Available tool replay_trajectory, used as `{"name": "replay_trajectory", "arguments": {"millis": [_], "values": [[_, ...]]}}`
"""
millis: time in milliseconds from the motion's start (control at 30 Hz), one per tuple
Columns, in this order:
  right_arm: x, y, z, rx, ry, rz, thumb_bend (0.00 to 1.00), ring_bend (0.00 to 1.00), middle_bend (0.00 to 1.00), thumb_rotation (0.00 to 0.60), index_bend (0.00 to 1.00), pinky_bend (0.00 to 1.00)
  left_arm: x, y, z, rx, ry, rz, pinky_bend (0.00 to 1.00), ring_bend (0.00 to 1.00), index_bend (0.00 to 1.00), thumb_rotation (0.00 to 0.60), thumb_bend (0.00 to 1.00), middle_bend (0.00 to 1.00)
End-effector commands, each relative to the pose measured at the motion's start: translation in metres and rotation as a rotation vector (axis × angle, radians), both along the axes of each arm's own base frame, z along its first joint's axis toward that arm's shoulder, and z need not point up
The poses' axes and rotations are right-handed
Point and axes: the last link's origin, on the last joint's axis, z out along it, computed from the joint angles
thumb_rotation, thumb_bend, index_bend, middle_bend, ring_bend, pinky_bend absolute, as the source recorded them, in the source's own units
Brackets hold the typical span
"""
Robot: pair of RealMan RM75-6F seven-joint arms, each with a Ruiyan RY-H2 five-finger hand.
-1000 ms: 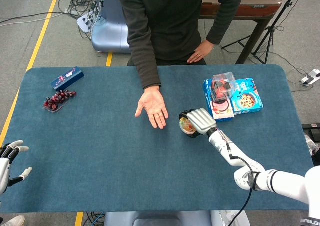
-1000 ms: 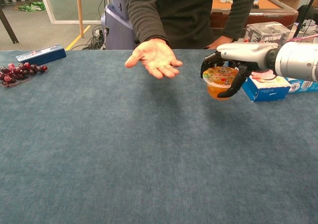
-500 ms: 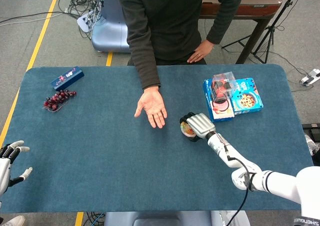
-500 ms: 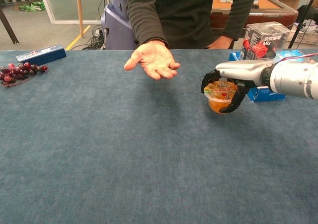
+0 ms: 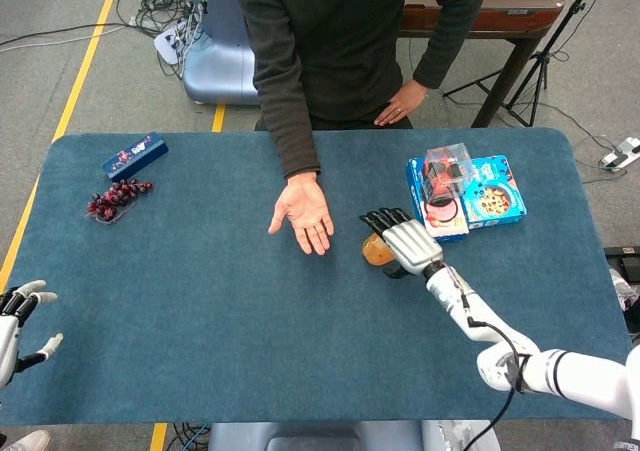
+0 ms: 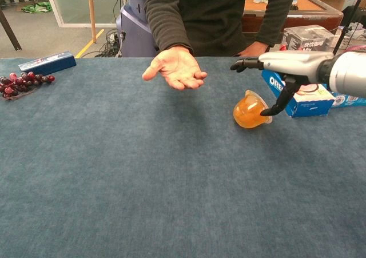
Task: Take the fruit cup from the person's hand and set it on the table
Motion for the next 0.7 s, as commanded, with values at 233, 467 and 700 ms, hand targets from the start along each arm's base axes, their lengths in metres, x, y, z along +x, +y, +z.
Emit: {"name": "replay_trajectory", "arguments": {"millis": [233,467,700], "values": [[-0.032,0.044,0.077,-0.246,0.009,-0.046,0.18,0.0,0.13,0.6,0.0,0.09,-0.002,0.003,0.0,0.0,-0.004,-0.004,0.25,0.19,0.35,0.6,0.2,0.22],[-0.074,0.092,0.114,-0.388,0.023,-0.14,0.18,0.0,0.13,0.6,0.0,0.09,-0.004,0.007,-0.002,-0.008,-0.009,-0.002,0.25,0.19,0.35,0.6,0.2,0.22],[-0.106,0.135,0.131,-0.483,0.028,-0.234,0.18,0.0,0.14,0.6,0.0,0.09,-0.003,0.011,-0.005,-0.018,-0.011,-0.015,0.25,0.19,0.35,0.6,0.2,0.22]]}}
